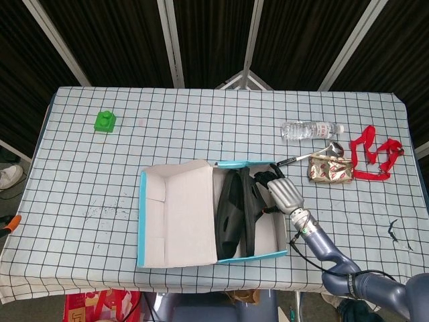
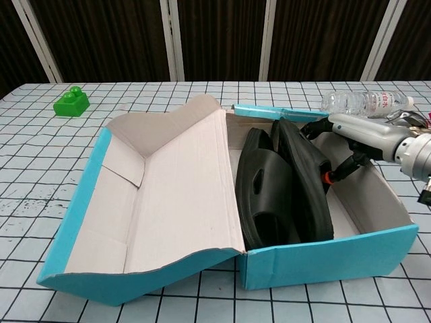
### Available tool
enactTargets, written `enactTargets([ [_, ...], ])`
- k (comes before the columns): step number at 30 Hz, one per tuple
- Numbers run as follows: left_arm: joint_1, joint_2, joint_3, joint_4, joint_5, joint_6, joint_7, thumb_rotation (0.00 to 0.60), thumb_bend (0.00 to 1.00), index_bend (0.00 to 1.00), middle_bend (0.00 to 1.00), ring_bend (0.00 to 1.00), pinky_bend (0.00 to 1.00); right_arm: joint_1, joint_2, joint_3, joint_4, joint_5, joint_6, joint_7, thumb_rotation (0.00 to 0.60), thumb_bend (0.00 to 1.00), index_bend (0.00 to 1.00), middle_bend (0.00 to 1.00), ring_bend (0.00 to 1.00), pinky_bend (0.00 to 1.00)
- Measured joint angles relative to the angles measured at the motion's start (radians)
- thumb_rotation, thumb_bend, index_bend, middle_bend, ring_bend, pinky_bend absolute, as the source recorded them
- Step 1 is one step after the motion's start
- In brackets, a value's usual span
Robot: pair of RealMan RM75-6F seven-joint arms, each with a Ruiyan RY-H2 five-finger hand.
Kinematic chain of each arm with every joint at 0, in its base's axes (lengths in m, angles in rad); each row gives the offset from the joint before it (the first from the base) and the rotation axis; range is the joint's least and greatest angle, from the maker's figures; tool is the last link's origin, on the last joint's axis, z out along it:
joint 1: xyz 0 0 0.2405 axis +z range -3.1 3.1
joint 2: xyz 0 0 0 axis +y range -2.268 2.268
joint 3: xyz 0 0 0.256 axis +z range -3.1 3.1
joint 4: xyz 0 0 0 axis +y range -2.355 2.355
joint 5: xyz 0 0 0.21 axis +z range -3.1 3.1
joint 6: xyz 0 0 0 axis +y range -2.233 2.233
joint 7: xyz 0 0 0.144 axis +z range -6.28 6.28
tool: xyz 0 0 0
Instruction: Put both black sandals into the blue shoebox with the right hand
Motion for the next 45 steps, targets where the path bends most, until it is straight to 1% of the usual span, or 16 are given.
enactTargets([
  [11,0.001,0.002,0.0,0.0,-0.001,0.0,-0.003,0.6,0.19,0.05,0.0,0.0,0.02,-0.002,0.009,0.02,-0.056,0.035,-0.001,-0.051,0.6,0.46,0.69,0.23,0.19,0.01],
  [14,0.001,0.002,-0.001,0.0,-0.001,0.0,-0.004,0.6,0.19,0.05,0.0,0.0,0.02,0.0,0.024,0.028,-0.085,0.058,-0.021,-0.052,0.6,0.46,0.66,0.23,0.19,0.01],
  [17,0.001,0.002,0.0,0.0,-0.001,0.0,-0.004,0.6,0.19,0.05,0.0,0.0,0.02,0.002,0.042,0.038,-0.112,0.076,-0.036,-0.052,0.6,0.46,0.57,0.23,0.19,0.01],
  [20,0.001,0.002,0.0,0.001,-0.001,0.0,-0.004,0.6,0.19,0.05,0.0,0.0,0.02,0.003,0.055,0.044,-0.131,0.087,-0.042,-0.054,0.6,0.46,0.41,0.23,0.19,0.01],
  [21,0.001,0.002,0.0,0.001,-0.001,0.0,-0.004,0.6,0.19,0.05,0.0,0.0,0.02,0.003,0.058,0.045,-0.135,0.089,-0.045,-0.054,0.6,0.44,0.34,0.23,0.18,0.01],
  [22,0.0,0.002,-0.001,0.0,-0.001,0.0,-0.004,0.6,0.19,0.05,0.0,0.0,0.02,0.004,0.063,0.046,-0.142,0.094,-0.05,-0.053,0.6,0.42,0.29,0.22,0.17,0.0],
  [23,0.001,0.002,0.0,0.0,0.0,0.0,-0.004,0.6,0.19,0.05,0.0,0.0,0.02,0.004,0.067,0.047,-0.147,0.098,-0.055,-0.053,0.6,0.37,0.22,0.2,0.16,0.0],
  [25,0.001,0.002,0.0,0.0,0.001,0.001,-0.004,0.6,0.19,0.05,0.0,0.0,0.02,0.008,0.079,0.047,-0.16,0.109,-0.074,-0.057,0.6,0.28,0.12,0.17,0.13,0.0],
  [27,0.001,0.002,0.0,0.0,0.001,0.001,-0.003,0.6,0.19,0.05,0.0,0.0,0.02,0.012,0.091,0.047,-0.173,0.125,-0.093,-0.069,0.6,0.23,0.07,0.14,0.12,0.0],
  [30,0.001,0.002,0.0,0.0,0.0,0.0,-0.003,0.6,0.19,0.05,0.0,0.0,0.02,0.02,0.111,0.048,-0.197,0.156,-0.12,-0.096,0.6,0.2,0.01,0.11,0.09,0.0],
  [34,0.001,0.002,0.0,0.0,0.001,0.001,-0.002,0.6,0.19,0.05,0.0,0.0,0.02,0.031,0.133,0.048,-0.222,0.183,-0.144,-0.135,0.6,0.15,0.0,0.09,0.08,0.0],
  [45,0.0,0.001,0.001,0.0,0.0,-0.002,-0.001,0.6,0.19,0.05,0.0,0.0,0.02,0.058,0.181,0.048,-0.29,0.262,-0.164,-0.244,0.6,0.15,0.0,0.08,0.08,0.0],
])
